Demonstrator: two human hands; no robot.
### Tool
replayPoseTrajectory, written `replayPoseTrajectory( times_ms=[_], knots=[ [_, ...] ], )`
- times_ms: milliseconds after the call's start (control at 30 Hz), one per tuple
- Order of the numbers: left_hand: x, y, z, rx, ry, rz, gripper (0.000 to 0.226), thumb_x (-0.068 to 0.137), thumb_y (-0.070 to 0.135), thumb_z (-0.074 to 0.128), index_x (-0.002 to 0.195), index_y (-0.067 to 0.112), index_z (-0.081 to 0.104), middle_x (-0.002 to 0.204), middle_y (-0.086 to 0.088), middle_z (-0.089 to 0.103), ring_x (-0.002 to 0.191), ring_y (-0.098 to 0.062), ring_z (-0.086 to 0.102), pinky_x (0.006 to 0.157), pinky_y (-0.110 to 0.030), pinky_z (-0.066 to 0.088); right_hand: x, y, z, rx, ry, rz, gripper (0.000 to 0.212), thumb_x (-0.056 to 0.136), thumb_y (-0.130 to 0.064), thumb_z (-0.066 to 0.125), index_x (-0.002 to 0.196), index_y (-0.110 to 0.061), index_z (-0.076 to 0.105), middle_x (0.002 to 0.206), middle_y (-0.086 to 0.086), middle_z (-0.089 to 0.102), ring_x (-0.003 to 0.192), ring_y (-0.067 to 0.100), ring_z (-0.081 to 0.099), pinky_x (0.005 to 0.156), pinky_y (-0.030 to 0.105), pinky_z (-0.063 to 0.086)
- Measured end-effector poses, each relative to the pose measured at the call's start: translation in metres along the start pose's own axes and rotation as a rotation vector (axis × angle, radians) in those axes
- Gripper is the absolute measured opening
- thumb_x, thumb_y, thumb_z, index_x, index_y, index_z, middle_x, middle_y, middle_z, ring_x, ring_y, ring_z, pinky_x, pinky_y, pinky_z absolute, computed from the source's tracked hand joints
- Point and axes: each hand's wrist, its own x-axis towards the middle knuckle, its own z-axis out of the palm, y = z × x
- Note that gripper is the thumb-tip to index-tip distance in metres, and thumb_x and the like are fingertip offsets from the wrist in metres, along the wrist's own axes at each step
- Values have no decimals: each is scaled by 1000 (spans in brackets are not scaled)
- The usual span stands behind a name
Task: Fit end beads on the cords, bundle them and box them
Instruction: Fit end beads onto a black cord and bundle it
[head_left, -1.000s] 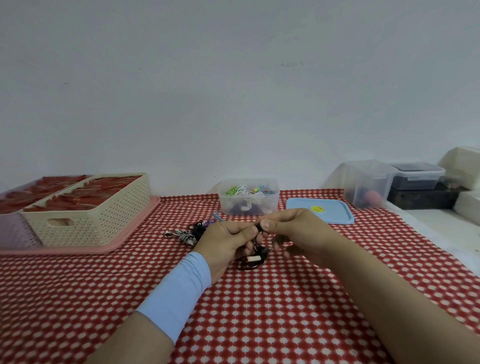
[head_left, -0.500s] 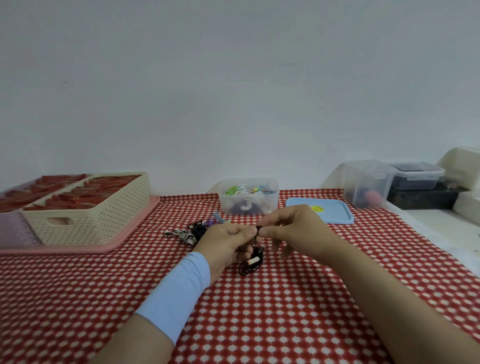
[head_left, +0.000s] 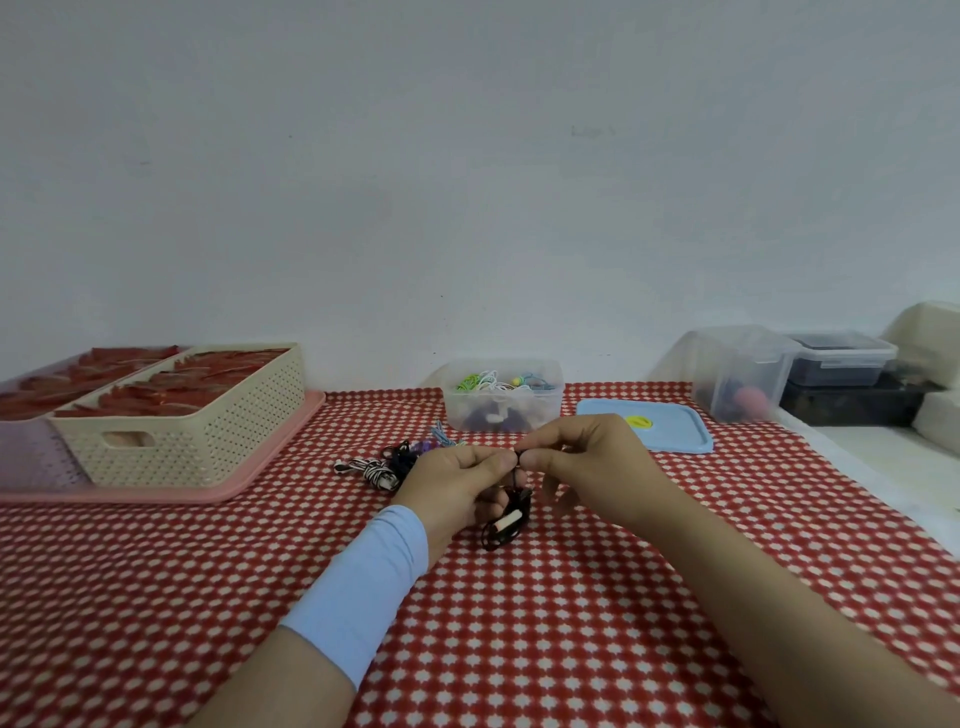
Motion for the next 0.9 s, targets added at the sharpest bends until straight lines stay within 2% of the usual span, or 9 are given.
replayPoseTrajectory(
  times_ms=[133, 300, 433, 500, 600, 733, 900],
  knots=[
    [0, -1, 1, -52, 1, -26, 14, 95, 14, 62, 96, 5, 72, 80, -6, 72, 58, -12, 59, 55, -20, 52, -1, -3, 0, -28, -39, 1, 17, 89, -6, 75, 96, -22, 80, 74, -1, 77, 57, 13, 66, 53, 31, 58],
    [-1, 0, 1, -27, 25, 22, 7, 90, 6, 66, 91, 2, 73, 78, -9, 73, 59, -13, 63, 57, -22, 55, 0, -6, 1, -76, -7, -1, 23, 88, -8, 76, 83, -30, 79, 72, -3, 77, 53, 14, 64, 55, 33, 60],
    [-2, 0, -2, -12, -10, 16, 11, 92, 7, 64, 98, 3, 72, 82, -9, 74, 67, -14, 68, 61, -23, 57, 1, -4, 4, -135, 2, -5, 21, 91, -10, 74, 85, -30, 78, 70, -6, 76, 55, 12, 63, 60, 37, 60],
    [-1, -1, -3, -32, -31, 4, 14, 92, 5, 63, 104, 2, 70, 81, -7, 73, 68, -14, 68, 62, -23, 56, 1, -3, 4, -131, 8, -10, 19, 91, -10, 74, 90, -29, 79, 71, -8, 76, 55, 7, 64, 59, 32, 60],
    [-1, -1, -5, -50, -46, 3, 17, 92, 1, 62, 108, 0, 68, 77, -5, 70, 64, -12, 64, 61, -22, 55, 0, -4, 3, -107, -15, -2, 18, 94, -12, 71, 97, -25, 81, 72, -11, 75, 58, 1, 65, 58, 20, 52],
    [-2, 0, -7, 14, -97, 2, 14, 93, 3, 62, 105, 2, 70, 82, -6, 72, 62, -10, 62, 62, -20, 54, -2, -3, -3, 129, -105, 140, 15, 92, -9, 71, 96, -18, 83, 82, 10, 76, 60, 15, 64, 53, 27, 54],
    [-3, 2, -7, 187, -136, 51, 11, 90, 3, 65, 95, 8, 75, 77, -4, 73, 60, -6, 61, 61, -18, 52, -1, 0, -10, 225, -236, 327, 13, 89, -12, 72, 96, -14, 82, 83, 9, 74, 65, 13, 64, 53, 27, 56]
  ],
)
